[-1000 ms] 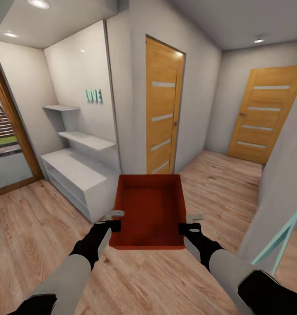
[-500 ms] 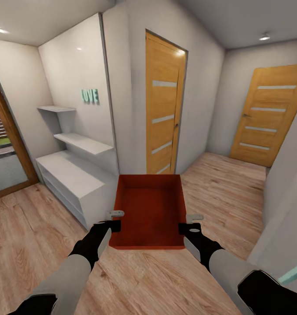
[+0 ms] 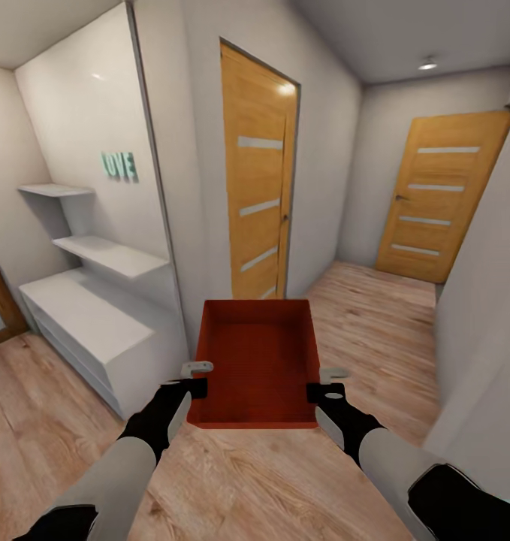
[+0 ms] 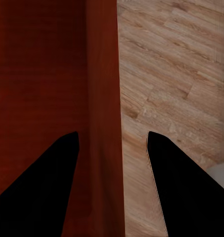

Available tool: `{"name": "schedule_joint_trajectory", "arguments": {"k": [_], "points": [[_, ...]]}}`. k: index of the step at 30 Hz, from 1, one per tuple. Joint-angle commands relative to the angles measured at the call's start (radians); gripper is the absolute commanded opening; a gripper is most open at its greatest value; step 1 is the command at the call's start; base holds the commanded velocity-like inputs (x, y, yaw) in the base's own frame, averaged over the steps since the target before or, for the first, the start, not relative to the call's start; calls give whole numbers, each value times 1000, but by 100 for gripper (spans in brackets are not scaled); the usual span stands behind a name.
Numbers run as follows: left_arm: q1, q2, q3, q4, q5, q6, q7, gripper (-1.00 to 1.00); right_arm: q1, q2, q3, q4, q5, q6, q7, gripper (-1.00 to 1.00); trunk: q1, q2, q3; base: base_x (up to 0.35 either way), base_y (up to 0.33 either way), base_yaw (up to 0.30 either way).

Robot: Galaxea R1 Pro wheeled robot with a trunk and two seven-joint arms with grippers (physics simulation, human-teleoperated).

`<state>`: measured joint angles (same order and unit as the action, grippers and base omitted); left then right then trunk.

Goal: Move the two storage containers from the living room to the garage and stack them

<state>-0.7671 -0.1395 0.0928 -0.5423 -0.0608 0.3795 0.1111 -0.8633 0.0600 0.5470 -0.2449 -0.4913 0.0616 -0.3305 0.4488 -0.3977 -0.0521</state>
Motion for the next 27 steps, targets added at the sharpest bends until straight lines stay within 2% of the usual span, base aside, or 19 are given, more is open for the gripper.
{"name": "schedule_joint_trajectory", "arguments": {"k": [1, 27], "points": [[-1, -11, 13, -4, 14, 6, 1, -100, 0, 0, 8, 1, 0, 6, -12, -100, 1, -2, -2, 322, 0, -240], [-2, -11, 13, -4, 15, 6, 1, -100, 0, 0, 8, 1, 0, 6, -12, -100, 1, -2, -2, 322, 0, -234]]}}
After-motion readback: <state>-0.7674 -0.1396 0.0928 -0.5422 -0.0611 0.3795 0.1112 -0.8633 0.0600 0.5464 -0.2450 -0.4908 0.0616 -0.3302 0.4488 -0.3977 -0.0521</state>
